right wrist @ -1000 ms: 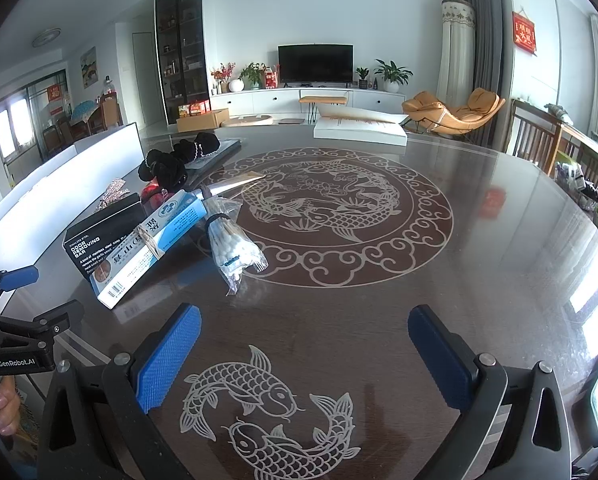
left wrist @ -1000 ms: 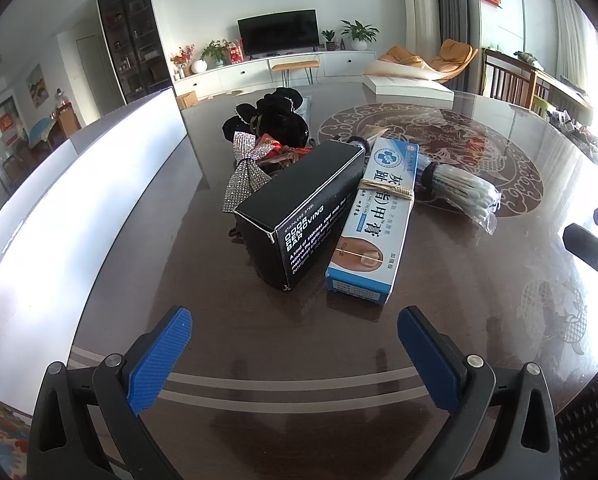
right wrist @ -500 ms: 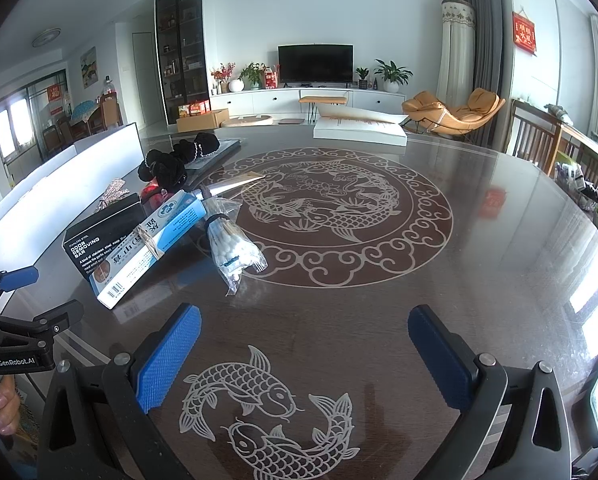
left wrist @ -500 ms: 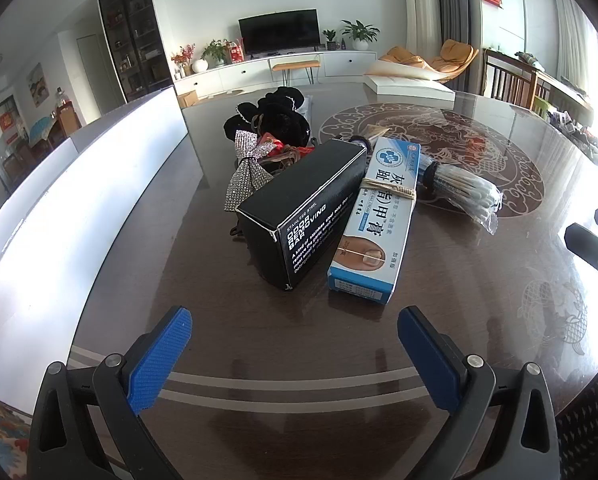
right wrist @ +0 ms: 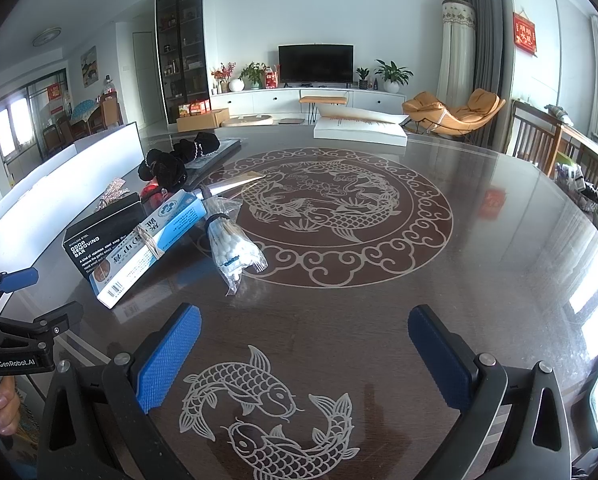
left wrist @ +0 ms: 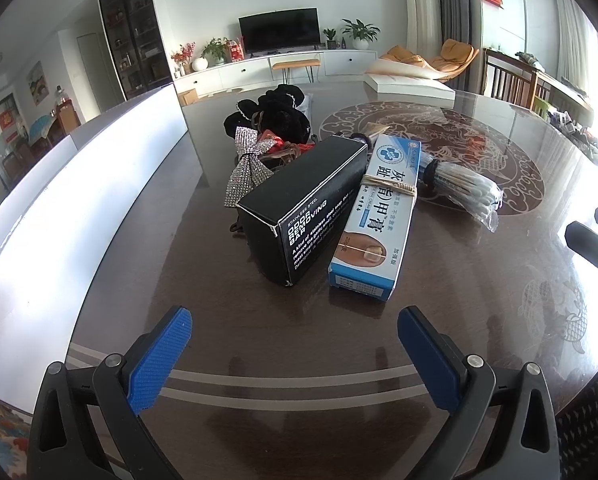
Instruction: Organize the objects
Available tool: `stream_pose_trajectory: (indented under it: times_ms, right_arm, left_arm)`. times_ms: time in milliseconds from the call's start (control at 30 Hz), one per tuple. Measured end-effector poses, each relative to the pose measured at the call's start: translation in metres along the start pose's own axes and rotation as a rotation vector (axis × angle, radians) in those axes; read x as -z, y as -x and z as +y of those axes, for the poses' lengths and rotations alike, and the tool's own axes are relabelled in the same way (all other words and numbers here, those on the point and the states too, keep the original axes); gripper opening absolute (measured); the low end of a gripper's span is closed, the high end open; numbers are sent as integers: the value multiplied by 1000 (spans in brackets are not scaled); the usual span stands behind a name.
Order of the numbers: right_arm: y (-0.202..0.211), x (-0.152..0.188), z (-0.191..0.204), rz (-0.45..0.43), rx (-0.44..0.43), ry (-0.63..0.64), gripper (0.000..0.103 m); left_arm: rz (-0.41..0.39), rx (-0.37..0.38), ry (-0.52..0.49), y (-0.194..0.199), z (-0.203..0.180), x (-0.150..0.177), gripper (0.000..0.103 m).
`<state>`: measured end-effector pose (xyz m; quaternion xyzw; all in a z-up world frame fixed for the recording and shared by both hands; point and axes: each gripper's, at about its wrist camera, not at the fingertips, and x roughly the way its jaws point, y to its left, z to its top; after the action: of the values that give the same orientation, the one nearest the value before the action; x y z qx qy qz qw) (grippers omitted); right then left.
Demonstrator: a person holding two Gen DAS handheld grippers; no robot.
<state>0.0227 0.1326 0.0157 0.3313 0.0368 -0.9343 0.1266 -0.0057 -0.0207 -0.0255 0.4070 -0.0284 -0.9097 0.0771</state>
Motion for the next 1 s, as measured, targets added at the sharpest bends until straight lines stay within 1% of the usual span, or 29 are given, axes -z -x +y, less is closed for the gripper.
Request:
stream_pose_trajectory:
  times_ms: [1000]
  right_arm:
    - [-5, 3, 2, 10, -3, 7, 103]
  left_arm:
    - [9, 4, 12, -5, 2, 4, 103]
